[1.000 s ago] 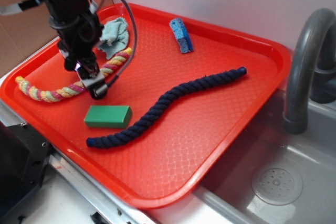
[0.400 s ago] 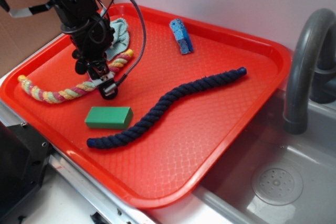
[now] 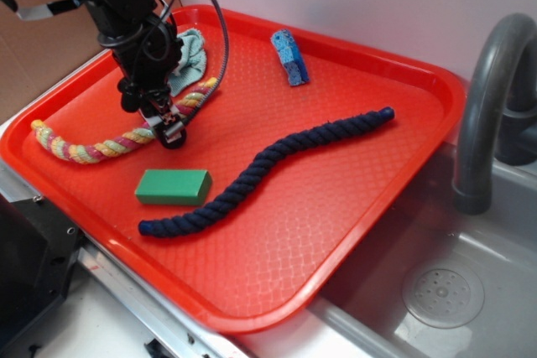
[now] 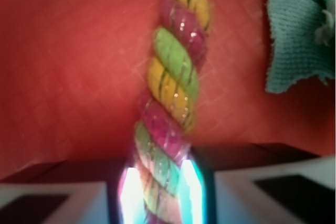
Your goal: Grab the multicolored rope.
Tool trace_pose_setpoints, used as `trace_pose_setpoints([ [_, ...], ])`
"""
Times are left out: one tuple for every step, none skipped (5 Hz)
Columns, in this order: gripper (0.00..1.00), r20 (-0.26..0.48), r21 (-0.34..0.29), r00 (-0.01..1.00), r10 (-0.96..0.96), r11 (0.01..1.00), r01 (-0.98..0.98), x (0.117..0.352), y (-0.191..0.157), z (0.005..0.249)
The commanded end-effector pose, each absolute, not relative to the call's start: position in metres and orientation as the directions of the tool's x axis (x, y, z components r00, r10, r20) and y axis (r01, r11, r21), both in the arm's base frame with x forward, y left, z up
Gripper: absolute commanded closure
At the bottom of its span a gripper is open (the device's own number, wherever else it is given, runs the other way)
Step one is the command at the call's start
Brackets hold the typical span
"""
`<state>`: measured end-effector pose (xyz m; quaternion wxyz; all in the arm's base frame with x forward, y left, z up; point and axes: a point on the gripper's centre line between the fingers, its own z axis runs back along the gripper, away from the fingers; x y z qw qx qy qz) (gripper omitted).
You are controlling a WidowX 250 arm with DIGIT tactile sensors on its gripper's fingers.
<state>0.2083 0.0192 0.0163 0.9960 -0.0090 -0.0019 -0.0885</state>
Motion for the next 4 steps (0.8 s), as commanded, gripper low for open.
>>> trace_pose_setpoints([
  [1.0,0.024,-0.044,1.0,-0.016,0.999,0.017,0.227,-0.002,0.109],
  [1.0,0.035,-0.108,0.998,0.048,0.993,-0.044,0.224,-0.018,0.16],
  [1.0,0.051,-0.149,0.997,0.059,0.988,-0.051,0.216,-0.031,0.195],
  [1.0,0.026,-0.156,1.0,-0.004,0.988,0.008,0.217,-0.038,0.2],
])
